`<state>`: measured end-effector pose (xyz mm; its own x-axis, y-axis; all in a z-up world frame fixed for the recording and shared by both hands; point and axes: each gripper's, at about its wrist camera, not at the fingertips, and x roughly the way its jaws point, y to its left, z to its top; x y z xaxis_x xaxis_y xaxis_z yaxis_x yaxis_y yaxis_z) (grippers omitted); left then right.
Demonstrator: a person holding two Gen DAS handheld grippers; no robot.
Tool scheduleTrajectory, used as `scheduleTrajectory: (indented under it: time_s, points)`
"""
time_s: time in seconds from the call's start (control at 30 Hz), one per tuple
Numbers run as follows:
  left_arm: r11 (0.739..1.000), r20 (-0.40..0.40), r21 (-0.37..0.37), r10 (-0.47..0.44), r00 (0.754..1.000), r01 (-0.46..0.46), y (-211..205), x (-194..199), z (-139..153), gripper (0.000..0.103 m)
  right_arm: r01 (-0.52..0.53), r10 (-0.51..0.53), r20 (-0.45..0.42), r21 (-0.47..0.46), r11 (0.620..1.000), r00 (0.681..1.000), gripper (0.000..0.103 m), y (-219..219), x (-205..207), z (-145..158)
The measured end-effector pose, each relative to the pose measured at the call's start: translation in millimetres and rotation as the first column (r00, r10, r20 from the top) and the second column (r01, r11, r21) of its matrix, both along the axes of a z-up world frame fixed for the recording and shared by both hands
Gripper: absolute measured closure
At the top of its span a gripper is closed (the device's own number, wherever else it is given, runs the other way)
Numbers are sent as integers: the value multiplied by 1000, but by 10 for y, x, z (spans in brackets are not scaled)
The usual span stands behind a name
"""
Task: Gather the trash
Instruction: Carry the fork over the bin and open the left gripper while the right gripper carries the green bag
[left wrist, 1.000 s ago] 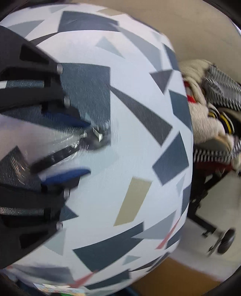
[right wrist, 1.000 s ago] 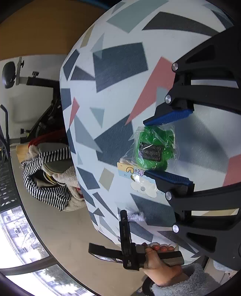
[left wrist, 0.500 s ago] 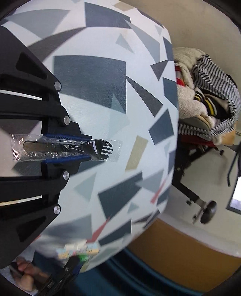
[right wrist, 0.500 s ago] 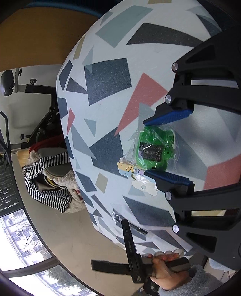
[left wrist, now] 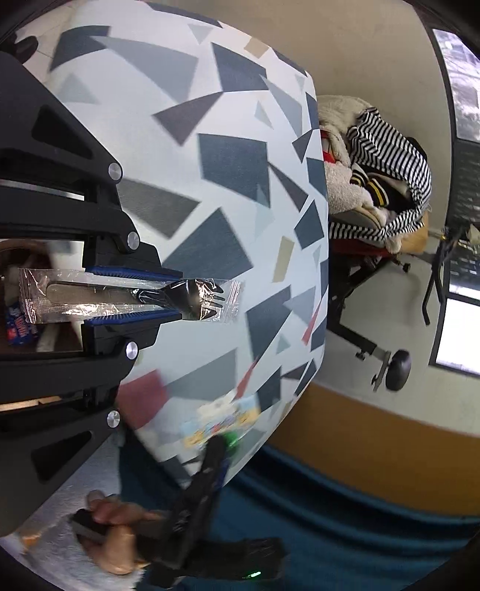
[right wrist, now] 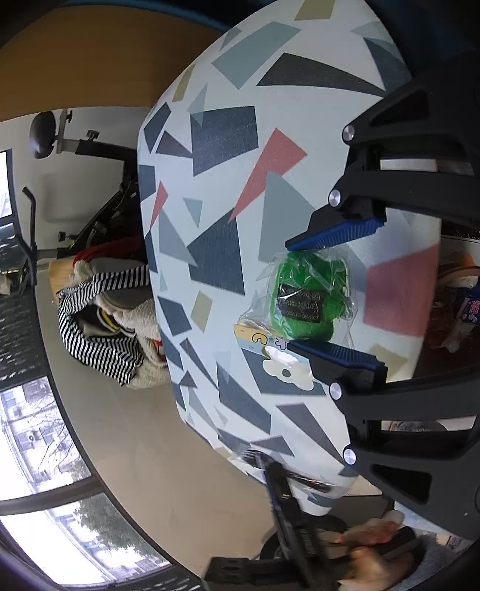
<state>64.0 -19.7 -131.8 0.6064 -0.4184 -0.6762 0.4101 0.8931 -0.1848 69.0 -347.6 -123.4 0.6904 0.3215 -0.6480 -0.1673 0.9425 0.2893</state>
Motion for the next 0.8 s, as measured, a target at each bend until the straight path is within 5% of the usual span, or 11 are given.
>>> scheduleTrajectory:
  time_s: [0.33, 0.8]
  points:
    - [998, -34, -50, 40, 999, -42, 126, -734, -299, 87, -51, 51, 9, -25, 998, 999, 53, 207, -415, 130]
    - [998, -113, -66, -6, 994, -1, 107, -1095, -617, 81, -54, 54, 12, -29, 998, 998, 53, 266, -834, 87]
